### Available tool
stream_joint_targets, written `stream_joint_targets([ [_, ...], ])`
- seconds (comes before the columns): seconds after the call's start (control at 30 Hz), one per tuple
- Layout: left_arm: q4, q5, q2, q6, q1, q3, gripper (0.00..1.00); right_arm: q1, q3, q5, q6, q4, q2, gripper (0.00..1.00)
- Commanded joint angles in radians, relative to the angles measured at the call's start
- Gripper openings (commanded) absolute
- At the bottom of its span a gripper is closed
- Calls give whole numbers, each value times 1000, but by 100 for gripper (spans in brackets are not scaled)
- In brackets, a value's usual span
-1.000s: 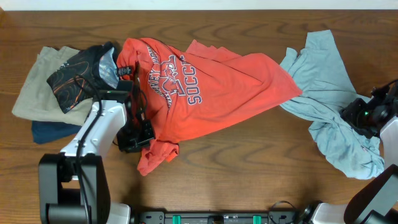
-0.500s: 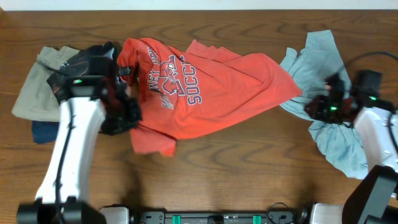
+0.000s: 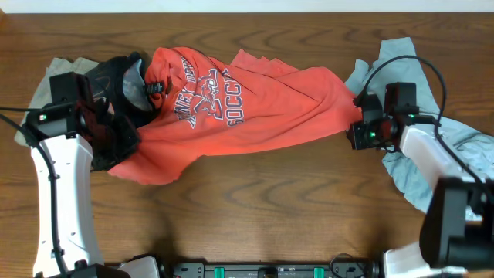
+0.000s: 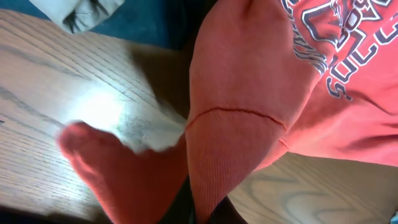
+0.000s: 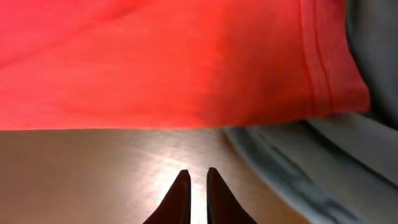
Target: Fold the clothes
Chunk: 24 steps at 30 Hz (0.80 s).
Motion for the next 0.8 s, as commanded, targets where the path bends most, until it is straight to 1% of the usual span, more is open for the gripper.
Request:
stream_joint_targets([
  [0.0,6,-3,-6,-16,24,11,6,4,-13,20,-18,41,82,8],
  [0.1,5,-3,-6,-16,33,11,6,-7,-13,29,-18,116,147,8],
  [0.17,5,-2,-6,-16,33,11,6,-18,-13,85,-3,170,178,8],
  [0.27,0,-2,-6,-16,33,11,6,-45,-13,267,84,253,207,8],
  [0.4,-16,-2,-6,-16,33,11,6,-120,-1,489,200,328,206,15],
  [0.43,-20,-2,-6,-16,33,11,6,-149,13,516,216,330,206,16],
  [0.47,-24,-2,-6,-16,33,10,6,-177,26,529,226,328,206,20],
  [0.53,-31,-2,-6,-16,33,10,6,-248,60,536,254,315,206,33],
  [0.57,-34,-2,-6,-16,33,10,6,-284,80,536,276,300,206,36],
  [0.63,-38,-2,-6,-16,33,10,6,-351,124,536,317,251,206,38],
  [0.77,-45,-2,-6,-16,33,10,6,-446,216,523,357,129,206,37],
])
